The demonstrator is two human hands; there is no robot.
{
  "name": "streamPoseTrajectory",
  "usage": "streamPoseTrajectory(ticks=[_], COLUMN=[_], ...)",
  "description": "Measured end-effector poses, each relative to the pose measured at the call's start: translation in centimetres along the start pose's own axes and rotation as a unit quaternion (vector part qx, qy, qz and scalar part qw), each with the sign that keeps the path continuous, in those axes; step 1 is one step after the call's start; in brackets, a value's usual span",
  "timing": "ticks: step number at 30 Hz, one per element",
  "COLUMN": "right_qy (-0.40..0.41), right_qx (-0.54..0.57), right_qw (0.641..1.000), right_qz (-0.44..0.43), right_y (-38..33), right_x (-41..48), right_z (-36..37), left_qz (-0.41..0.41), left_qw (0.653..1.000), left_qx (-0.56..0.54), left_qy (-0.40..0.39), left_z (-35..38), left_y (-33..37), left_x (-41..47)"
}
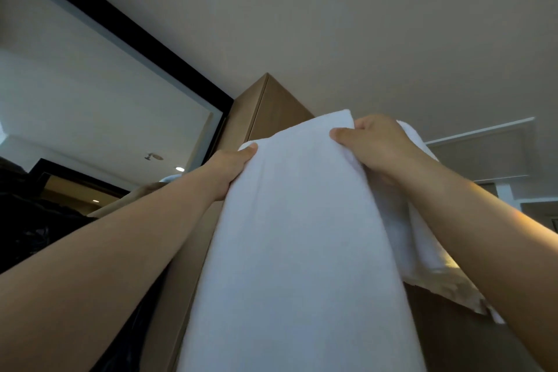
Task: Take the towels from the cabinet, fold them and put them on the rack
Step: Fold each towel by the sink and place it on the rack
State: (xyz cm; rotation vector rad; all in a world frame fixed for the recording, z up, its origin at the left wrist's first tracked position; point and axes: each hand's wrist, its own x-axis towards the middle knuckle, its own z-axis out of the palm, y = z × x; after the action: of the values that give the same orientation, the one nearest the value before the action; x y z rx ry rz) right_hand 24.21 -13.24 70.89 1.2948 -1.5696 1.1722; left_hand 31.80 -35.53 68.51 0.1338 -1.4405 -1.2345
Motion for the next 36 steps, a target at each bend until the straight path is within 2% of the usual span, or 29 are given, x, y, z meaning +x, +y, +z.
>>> streamPoseTrajectory(ticks=[2,7,10,14,17,20,24,26,29,32,36], right_qy=[0.009,0.118,0.132,0.138,0.127,0.100,-0.036,-0.089,-0.051,-0.032,0.009], right_qx=[0.009,0.001,-0.009,-0.010,-0.004,0.012,0.099,0.090,0.056,0.102,0.081], right_qw=[1.000,0.993,0.991,0.990,0.992,0.995,0.992,0.990,0.997,0.994,0.996], right_qz=[0.004,-0.023,-0.014,-0.022,-0.022,-0.006,0.061,0.064,0.023,0.039,0.040], right_y=[0.2,0.0,-0.1,0.0,0.1,-0.2,0.2,1.0,1.8,2.0,3.0], right_x=[-0.1,-0.5,-0.4,-0.3,-0.3,-0.8,-3.4,-5.4,-5.9,-4.8,-3.6], right_z=[0.5,2.1,2.6,2.7,2.6,1.7,0.9,1.4,1.9,1.9,2.2], left_qz=[0.005,0.007,-0.002,-0.026,-0.016,0.048,0.096,0.098,0.115,0.136,0.150], left_qw=[1.000,1.000,1.000,0.994,0.998,0.998,0.995,0.994,0.991,0.986,0.977], left_qx=[0.001,-0.013,-0.020,-0.051,-0.025,0.026,0.035,0.043,0.069,0.096,0.154], left_qy=[0.004,-0.011,-0.014,-0.095,-0.056,-0.001,0.022,0.026,0.027,0.010,0.007], left_z=[0.3,0.5,-0.4,-2.2,-1.8,-1.1,-0.8,-0.8,-0.9,-1.3,-0.6], left_y=[-0.1,-0.6,-1.5,-3.9,-4.3,-3.4,-2.7,-2.6,-2.2,-1.5,-0.5], left_x=[0.4,0.0,-2.2,-6.3,-7.3,-6.6,-5.3,-4.8,-3.7,-2.4,-0.8])
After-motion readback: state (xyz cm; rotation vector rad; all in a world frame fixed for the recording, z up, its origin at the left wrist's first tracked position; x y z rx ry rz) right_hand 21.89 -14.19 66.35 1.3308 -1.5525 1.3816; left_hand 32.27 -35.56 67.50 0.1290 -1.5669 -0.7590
